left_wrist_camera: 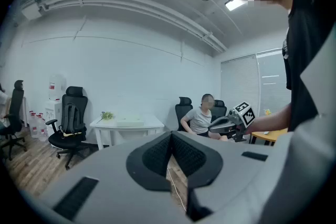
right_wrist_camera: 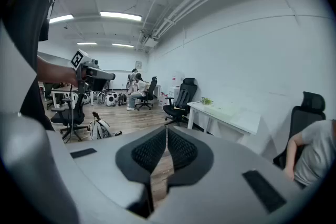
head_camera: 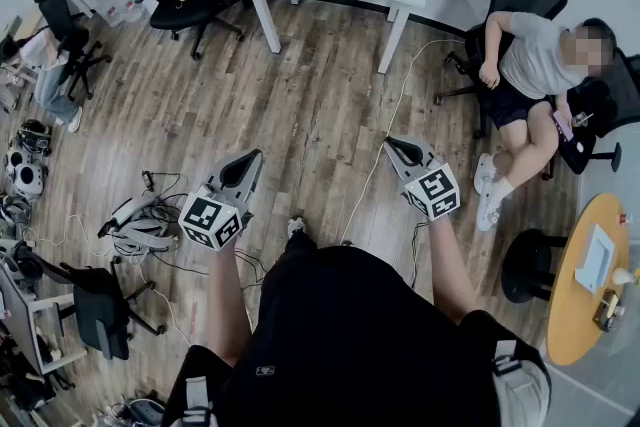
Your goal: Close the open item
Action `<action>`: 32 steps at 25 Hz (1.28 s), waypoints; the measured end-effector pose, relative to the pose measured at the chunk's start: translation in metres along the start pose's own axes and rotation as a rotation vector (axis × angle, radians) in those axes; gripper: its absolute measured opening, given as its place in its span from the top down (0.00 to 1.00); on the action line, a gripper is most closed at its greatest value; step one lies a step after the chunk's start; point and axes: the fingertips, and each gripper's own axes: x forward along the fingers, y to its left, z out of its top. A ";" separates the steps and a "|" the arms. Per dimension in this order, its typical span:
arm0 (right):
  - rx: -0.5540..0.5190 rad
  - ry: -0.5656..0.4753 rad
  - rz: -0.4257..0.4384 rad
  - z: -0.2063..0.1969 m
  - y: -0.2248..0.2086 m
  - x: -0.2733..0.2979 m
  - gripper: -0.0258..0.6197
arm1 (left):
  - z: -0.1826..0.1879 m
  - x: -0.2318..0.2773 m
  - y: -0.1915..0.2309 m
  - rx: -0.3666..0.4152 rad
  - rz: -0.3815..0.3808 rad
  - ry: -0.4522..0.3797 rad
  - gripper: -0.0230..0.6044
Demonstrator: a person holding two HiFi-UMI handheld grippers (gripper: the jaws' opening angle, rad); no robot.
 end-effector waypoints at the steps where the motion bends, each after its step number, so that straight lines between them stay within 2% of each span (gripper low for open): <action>1: 0.002 0.003 -0.001 0.000 0.001 0.000 0.95 | 0.000 -0.001 0.000 -0.001 -0.003 0.001 0.95; 18: 0.014 0.014 -0.040 0.013 0.005 0.036 0.95 | 0.001 0.006 0.041 -0.004 -0.052 0.007 0.95; 32: 0.024 0.026 -0.111 0.036 0.015 0.091 0.95 | 0.007 0.009 0.113 -0.001 -0.128 0.002 0.95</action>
